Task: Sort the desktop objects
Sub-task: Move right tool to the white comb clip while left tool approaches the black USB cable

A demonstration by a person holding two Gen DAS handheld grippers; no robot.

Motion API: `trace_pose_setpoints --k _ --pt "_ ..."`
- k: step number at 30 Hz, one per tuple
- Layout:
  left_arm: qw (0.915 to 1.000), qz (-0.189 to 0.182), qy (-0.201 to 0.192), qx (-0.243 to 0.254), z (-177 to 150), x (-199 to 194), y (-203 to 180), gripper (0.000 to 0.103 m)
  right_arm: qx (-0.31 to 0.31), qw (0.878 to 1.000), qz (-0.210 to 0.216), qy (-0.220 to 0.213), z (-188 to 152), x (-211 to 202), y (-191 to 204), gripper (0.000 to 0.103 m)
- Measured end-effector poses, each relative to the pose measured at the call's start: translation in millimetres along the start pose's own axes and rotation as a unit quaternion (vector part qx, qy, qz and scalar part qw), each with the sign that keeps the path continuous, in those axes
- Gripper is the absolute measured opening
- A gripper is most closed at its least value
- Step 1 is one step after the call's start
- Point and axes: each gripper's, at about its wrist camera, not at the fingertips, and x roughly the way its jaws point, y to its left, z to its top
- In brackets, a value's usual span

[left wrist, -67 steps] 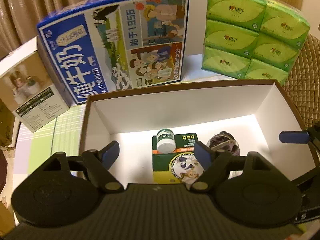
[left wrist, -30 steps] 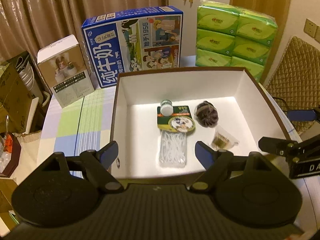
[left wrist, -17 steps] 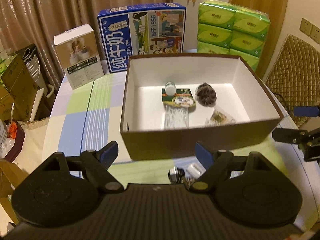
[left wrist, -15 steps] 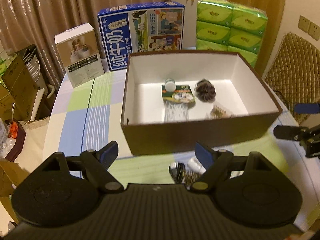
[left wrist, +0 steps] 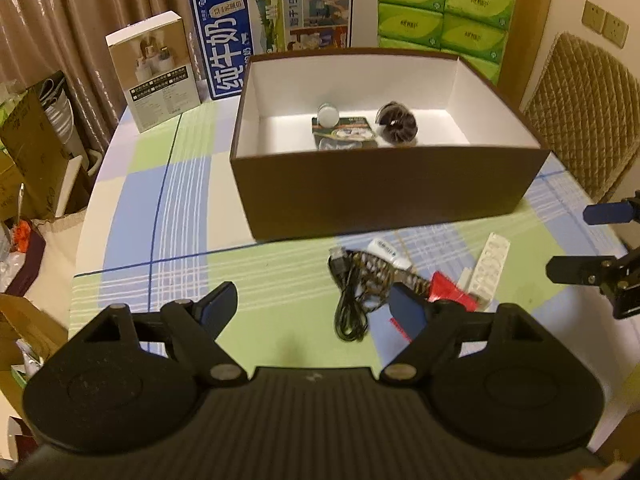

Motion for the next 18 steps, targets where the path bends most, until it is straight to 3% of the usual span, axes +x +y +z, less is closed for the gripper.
trace_pose_setpoints --k 18 --pt "0.9993 -0.018 0.032 0.01 -21 35 4 0.073 -0.037 0.999 0.01 0.035 -33 33 8 0.101"
